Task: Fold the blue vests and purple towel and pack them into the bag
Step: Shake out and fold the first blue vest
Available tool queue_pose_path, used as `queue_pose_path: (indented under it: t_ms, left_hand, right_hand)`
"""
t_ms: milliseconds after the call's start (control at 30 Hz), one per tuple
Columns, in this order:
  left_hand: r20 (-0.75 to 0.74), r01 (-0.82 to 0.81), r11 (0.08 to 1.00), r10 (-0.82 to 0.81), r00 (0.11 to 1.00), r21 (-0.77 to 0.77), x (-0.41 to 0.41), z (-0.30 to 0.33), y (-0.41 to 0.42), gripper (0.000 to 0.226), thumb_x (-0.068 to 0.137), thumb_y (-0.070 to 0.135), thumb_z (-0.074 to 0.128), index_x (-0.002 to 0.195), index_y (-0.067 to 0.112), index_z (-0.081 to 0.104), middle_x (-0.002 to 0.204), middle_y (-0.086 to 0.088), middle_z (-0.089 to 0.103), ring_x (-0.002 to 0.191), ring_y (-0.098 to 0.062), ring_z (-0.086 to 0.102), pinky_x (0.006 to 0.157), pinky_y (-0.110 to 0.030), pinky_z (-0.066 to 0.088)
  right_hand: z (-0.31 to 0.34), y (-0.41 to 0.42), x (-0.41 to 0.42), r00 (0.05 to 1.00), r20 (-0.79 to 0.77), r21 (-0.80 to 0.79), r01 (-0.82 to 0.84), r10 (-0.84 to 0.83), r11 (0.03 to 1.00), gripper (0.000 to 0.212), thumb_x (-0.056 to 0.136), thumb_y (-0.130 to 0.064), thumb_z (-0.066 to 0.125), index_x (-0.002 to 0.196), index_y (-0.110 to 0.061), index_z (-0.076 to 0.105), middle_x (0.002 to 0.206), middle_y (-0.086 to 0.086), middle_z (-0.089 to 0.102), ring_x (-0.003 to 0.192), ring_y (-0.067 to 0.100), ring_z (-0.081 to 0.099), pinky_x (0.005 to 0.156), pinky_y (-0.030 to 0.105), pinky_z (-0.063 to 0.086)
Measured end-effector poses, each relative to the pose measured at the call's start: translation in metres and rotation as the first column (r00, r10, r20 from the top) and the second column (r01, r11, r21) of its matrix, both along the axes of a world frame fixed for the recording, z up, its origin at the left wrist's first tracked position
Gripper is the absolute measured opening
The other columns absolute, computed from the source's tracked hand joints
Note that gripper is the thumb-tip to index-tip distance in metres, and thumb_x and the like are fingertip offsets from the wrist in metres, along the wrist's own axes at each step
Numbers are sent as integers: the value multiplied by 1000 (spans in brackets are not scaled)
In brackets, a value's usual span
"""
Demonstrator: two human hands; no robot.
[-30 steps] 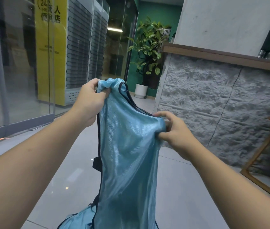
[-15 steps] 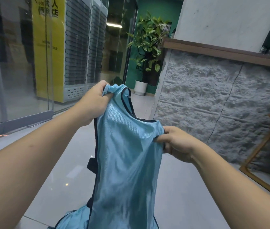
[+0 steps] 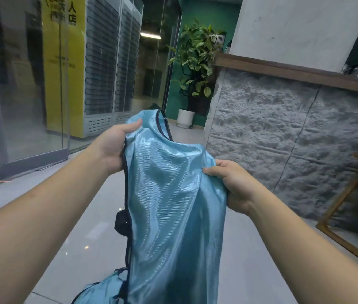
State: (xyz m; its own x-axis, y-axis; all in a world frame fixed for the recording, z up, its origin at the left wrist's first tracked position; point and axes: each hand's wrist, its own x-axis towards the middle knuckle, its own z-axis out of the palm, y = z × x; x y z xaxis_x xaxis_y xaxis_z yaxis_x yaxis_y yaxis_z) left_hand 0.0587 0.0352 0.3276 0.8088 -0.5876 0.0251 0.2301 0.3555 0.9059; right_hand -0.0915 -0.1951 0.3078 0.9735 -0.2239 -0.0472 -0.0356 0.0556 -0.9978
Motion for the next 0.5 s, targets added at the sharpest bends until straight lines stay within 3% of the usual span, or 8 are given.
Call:
queue_pose_path:
  t_ms: [100, 167, 300, 367, 433, 500]
  left_hand:
    - [101, 219, 973, -211, 972, -74, 7, -3, 12, 39, 88, 13, 66, 127, 10, 71, 124, -15, 72, 104, -30, 73, 87, -41, 62]
    - [153, 313, 950, -309, 939, -6, 12, -8, 13, 59, 78, -9, 63, 135, 6, 63, 130, -22, 68, 110, -36, 71, 86, -44, 62]
    - [196, 264, 949, -296, 935, 172, 15, -10, 5, 77, 75, -20, 68, 144, 11, 53, 133, -24, 66, 111, -39, 71, 80, -45, 63]
    - [114, 142, 983, -154, 981, 113, 13, -7, 0, 56, 88, -5, 70, 140, 12, 59, 119, -20, 74, 95, -32, 76, 71, -40, 65]
    - [-94, -20, 998, 14, 995, -63, 12, -14, -8, 38, 97, 25, 70, 132, 9, 67, 110, -16, 77, 88, -27, 77, 68, -41, 65]
    - [-282, -106, 975, 47, 958, -195, 6, -37, -17, 56, 97, 61, 58, 115, 11, 77, 113, -15, 77, 89, -30, 78, 73, -46, 62]
  right_hand:
    - [2, 1, 0, 1000, 13, 56, 12, -13, 998, 19, 102, -3, 57, 113, 2, 72, 111, 23, 76, 87, 30, 76, 75, 38, 65]
    - [2, 1, -1, 1000, 16, 76, 19, -20, 997, 17, 102, -4, 58, 108, 0, 73, 107, 23, 77, 84, 30, 76, 72, 38, 64]
    - [0, 2, -1, 1000, 12, 93, 21, -23, 995, 20, 102, -2, 56, 112, 1, 74, 107, 23, 76, 84, 30, 76, 70, 37, 63]
    - [0, 1, 0, 1000, 15, 118, 9, -11, 993, 23, 102, -3, 55, 117, 1, 73, 110, 23, 76, 88, 31, 76, 73, 38, 63]
    - [-1, 1, 3, 999, 31, 174, 8, -14, 985, 26, 103, -6, 56, 124, 1, 70, 119, 23, 74, 99, 35, 74, 82, 42, 63]
    - [-5, 1, 7, 997, 42, 253, 51, -64, 966, 28, 104, -6, 55, 127, 1, 67, 122, 24, 73, 110, 38, 73, 86, 45, 62]
